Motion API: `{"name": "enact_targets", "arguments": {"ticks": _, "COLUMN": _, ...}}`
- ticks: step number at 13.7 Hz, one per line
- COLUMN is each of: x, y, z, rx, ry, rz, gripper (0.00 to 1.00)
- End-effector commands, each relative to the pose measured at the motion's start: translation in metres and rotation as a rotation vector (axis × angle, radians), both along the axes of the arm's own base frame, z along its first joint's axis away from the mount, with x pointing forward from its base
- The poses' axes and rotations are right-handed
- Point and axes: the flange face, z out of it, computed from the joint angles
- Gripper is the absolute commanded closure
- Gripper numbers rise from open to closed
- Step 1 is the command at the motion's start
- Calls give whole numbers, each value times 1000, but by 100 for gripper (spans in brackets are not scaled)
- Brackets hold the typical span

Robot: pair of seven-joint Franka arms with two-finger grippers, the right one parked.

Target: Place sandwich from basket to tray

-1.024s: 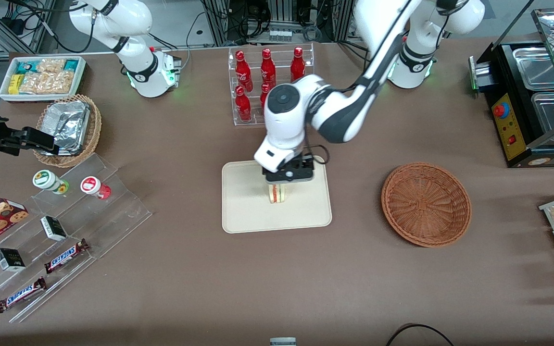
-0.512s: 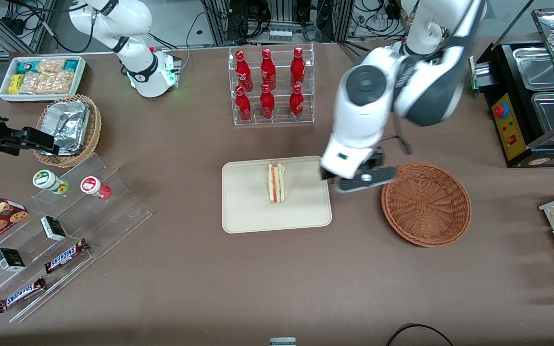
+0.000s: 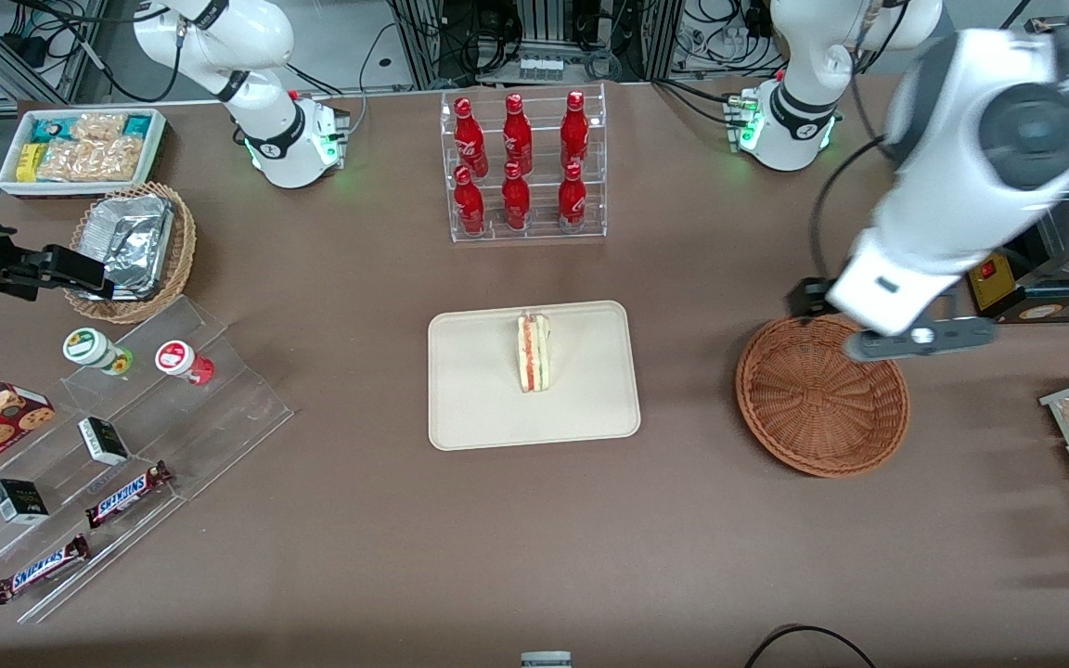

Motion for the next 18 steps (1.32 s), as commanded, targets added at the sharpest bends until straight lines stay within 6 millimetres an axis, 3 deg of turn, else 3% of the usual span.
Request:
{"name": "enact_targets", "arguments": {"ticks": 1, "x": -21, "y": 27, "z": 17, "rx": -41, "ry": 35, "rz": -71, "gripper": 1}}
{"name": "enact_targets", "arguments": {"ticks": 5, "x": -46, "y": 87, "z": 22, "rx": -69, "ry": 67, "rz": -118, "gripper": 0}}
{"name": "enact_targets", "arguments": {"ticks": 6, "x": -46, "y": 94, "z": 25, "rx": -71, "ry": 56, "rz": -106, "gripper": 0}}
{"name": "enact_targets", "arguments": {"ticks": 9, "x": -48, "y": 99, "z": 41, "rx": -69, "ry": 27, "rz": -101, "gripper": 1}}
{"name": "enact_targets", "arguments": {"ticks": 12, "x": -36, "y": 98, "z": 56, "rx": -74, "ry": -4, "rz": -99, "gripper": 0}}
{"name": "enact_targets", "arguments": {"ticks": 18, "x": -38, "y": 102, "z": 54, "rx": -73, "ry": 8, "rz": -98, "gripper": 0}}
